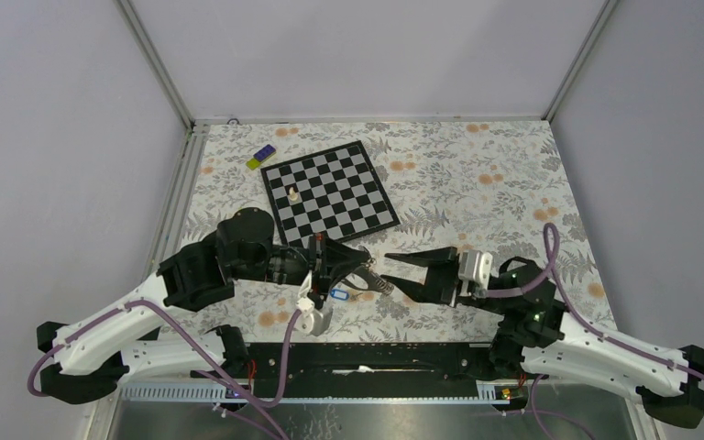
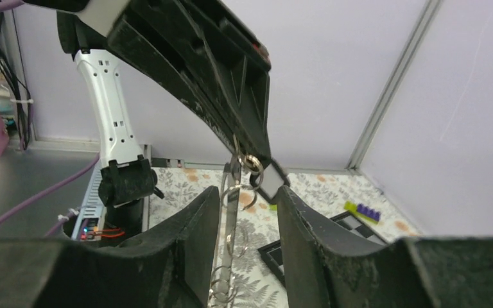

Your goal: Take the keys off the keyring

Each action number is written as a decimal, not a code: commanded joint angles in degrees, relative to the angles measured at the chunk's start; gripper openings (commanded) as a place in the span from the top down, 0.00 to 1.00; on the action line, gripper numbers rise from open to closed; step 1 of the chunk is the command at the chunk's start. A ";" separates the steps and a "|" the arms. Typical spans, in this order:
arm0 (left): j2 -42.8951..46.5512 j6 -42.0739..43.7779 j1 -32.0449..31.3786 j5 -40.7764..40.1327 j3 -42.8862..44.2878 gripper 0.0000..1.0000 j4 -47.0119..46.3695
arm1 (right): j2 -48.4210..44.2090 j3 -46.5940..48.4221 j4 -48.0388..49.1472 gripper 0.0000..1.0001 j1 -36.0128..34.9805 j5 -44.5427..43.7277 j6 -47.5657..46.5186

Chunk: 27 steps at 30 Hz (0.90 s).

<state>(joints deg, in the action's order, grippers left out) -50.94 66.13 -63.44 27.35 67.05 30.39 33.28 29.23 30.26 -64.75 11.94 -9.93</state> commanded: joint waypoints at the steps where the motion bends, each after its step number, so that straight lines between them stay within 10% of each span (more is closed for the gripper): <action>1: 1.28 0.53 -0.28 5.91 0.14 1.00 -2.01 | -2.63 7.67 -12.97 0.56 0.24 7.52 -12.56; 27: -1.77 -1.38 -0.28 14.31 -0.70 1.00 -1.58 | 2.63 14.55 -21.01 0.62 0.23 14.12 -23.41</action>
<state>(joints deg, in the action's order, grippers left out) -52.27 64.82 -63.44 38.15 66.30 30.89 36.07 41.30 5.85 -64.75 26.50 -32.58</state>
